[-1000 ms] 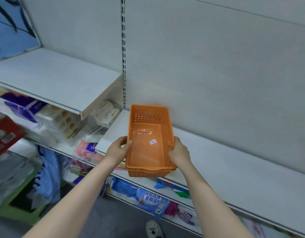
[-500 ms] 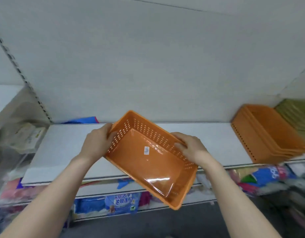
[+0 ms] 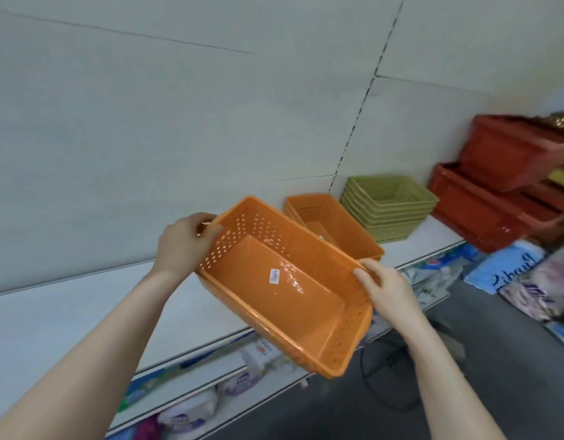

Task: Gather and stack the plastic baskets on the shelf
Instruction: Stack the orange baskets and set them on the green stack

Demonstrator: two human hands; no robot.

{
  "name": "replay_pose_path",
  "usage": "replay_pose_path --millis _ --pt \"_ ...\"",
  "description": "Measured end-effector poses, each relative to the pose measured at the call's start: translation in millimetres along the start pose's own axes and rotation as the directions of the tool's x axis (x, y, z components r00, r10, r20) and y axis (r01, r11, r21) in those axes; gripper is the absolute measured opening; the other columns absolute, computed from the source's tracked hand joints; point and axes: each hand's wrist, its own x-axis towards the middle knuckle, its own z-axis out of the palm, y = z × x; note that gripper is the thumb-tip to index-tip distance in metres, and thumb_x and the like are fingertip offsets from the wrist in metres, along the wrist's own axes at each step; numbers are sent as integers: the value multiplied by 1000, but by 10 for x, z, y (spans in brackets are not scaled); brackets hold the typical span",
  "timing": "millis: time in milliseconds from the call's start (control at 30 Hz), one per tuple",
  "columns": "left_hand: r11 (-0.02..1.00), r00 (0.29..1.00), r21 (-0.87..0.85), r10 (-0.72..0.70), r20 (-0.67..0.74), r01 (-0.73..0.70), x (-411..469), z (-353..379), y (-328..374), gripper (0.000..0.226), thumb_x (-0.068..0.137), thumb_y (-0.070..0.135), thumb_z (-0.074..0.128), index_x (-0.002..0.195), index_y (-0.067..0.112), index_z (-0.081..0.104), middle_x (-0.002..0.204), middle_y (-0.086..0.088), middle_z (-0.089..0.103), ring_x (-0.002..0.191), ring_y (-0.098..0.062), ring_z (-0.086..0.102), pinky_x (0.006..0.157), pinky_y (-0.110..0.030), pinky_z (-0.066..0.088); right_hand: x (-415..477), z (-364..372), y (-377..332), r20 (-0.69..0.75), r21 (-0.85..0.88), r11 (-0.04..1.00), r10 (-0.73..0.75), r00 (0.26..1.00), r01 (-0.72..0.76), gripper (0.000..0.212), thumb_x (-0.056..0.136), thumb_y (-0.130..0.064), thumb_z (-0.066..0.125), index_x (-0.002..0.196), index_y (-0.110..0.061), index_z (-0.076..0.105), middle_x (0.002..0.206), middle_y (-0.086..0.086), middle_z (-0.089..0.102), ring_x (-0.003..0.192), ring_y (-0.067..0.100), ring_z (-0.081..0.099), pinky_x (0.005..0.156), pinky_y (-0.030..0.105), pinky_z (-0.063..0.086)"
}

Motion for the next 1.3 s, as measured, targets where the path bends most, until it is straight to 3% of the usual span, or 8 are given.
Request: replay_pose_path --millis 133,367,700,800,900,1000,1133,1300 --pt "960 999 -280 17 -36 -27 362 530 672 39 96 37 50 129 18 59 126 -1 65 105 -6 55 91 -22 38 457 -591 472 -166 10 994 108 980 -108 21 96 -31 54 104 -23 72 88 -4 70 89 22 65 82 36 50" --pt "986 979 -167 28 200 6 697 1278 919 54 99 42 40 145 14 39 144 -6 51 126 -21 54 97 -27 37 1342 -797 705 -329 76 959 282 901 -272 26 94 -35 46 104 -26 69 94 3 73 89 31 67 84 48 54" --pt "991 938 -117 -22 346 66 1080 1726 729 66 99 52 29 151 11 26 155 -10 37 139 -27 39 110 -37 30 1789 -470 896 -86 56 920 392 916 -388 33 96 -31 53 126 -25 63 108 8 71 70 24 74 67 38 63" --pt "985 942 -157 -16 335 72 1180 1779 677 76 96 57 31 152 8 19 158 -13 29 142 -28 34 113 -39 28 1848 -427 967 7 52 898 438 899 -437 32 94 -33 56 124 -25 65 103 7 73 67 24 74 75 41 62" --pt "980 946 -185 -9 325 73 1269 1831 624 72 98 52 34 150 5 22 155 -15 32 140 -29 36 107 -34 30 1813 -263 1006 -47 53 889 457 888 -455 30 89 -35 59 116 -27 70 110 6 73 88 27 72 84 44 58" --pt "978 937 -199 7 349 67 1338 1882 625 66 99 48 35 150 7 25 155 -15 34 140 -30 36 105 -32 29 1644 16 930 -91 203 830 544 834 -519 50 93 -34 55 141 -27 46 131 12 62 109 34 64 88 42 53" --pt "973 922 -220 22 386 70 1440 1955 593 58 100 44 37 149 14 29 151 -11 41 138 -30 39 103 -34 31 1389 464 782 -21 619 556 718 696 -555 85 91 -39 58 155 -29 3 153 12 40 133 36 47 107 52 41" --pt "954 894 -252 -31 447 159 1487 2048 455 69 96 49 44 152 23 15 151 -8 41 136 -28 42 105 -38 34 1345 535 731 23 691 484 727 686 -537 62 90 -17 48 141 -41 21 129 6 56 114 33 58 97 56 49"
